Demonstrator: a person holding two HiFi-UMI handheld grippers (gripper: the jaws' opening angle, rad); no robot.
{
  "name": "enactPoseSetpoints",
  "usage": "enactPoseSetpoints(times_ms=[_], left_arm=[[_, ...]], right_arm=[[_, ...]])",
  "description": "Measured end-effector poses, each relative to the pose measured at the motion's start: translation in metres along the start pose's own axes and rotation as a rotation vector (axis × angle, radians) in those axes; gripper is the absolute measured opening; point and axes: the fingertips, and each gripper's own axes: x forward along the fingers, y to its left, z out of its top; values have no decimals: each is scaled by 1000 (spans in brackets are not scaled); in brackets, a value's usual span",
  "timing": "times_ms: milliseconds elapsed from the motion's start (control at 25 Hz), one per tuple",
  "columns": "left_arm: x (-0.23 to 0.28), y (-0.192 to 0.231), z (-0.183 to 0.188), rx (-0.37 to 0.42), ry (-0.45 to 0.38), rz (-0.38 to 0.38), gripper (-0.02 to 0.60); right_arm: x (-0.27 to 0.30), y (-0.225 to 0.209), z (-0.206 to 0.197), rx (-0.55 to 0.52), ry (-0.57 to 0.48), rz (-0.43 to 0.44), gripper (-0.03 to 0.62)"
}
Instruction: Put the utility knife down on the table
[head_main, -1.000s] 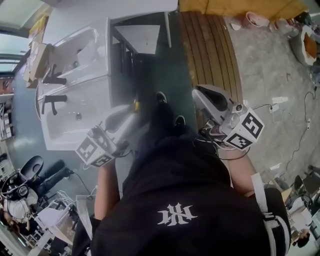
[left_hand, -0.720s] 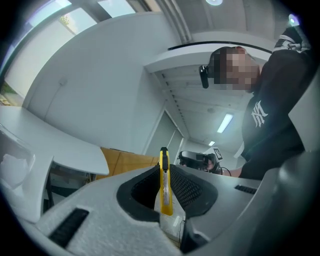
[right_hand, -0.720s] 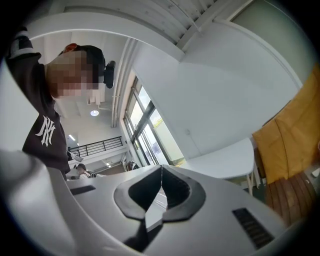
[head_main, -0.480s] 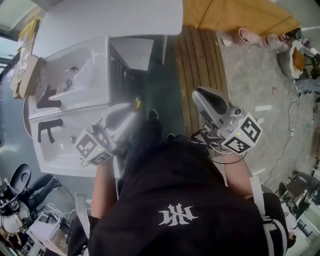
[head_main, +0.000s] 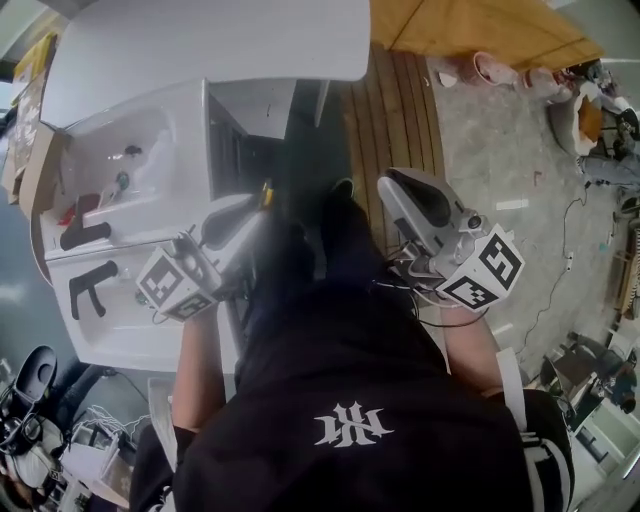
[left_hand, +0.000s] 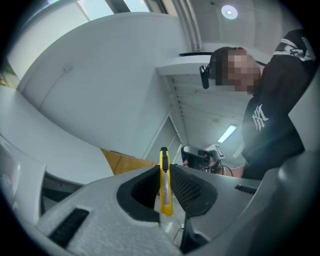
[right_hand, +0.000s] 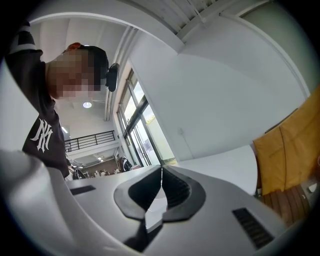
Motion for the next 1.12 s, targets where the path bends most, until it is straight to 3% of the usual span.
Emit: enactPoseSetpoints(times_ms=[360, 680, 880, 1120], left_arm=[[67, 71, 19, 2, 45, 94, 60], [165, 108, 92, 73, -4, 129, 60], [164, 179, 109, 101, 39, 217, 60], [170, 258, 131, 82, 40, 217, 60]], right_arm=[[44, -98, 33, 33, -1, 70, 5], [59, -198, 95, 18, -20, 148, 5], [123, -242, 108, 56, -17, 196, 5], [188, -282, 111, 69, 13, 168, 5]])
